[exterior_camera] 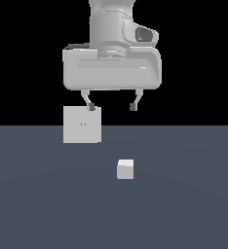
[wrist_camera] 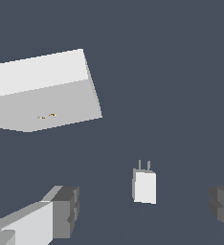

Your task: Plug the charger into the wall socket.

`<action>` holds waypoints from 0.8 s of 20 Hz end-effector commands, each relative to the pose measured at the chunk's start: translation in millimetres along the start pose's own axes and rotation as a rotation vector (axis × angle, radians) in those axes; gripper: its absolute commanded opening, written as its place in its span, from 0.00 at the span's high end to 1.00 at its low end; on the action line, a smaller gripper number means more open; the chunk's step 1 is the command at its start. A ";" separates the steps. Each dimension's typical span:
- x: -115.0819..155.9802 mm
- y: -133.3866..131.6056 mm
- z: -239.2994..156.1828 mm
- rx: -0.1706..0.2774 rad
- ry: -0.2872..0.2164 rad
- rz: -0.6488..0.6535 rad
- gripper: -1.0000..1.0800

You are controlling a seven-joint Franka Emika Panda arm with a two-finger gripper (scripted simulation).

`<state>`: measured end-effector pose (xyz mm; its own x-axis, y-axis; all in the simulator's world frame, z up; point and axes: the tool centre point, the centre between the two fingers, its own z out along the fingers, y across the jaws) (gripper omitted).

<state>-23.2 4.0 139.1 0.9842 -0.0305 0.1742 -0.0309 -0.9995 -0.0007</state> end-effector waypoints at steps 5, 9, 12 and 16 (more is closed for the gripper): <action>-12.7 6.8 15.0 -0.006 0.076 0.020 0.04; -19.6 10.9 24.7 -0.010 0.122 0.033 0.04; -24.3 13.9 32.3 -0.013 0.156 0.042 0.04; -30.1 18.1 42.7 -0.018 0.201 0.054 0.04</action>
<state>-44.3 -11.9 96.0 0.9333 -0.0767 0.3508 -0.0825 -0.9966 0.0016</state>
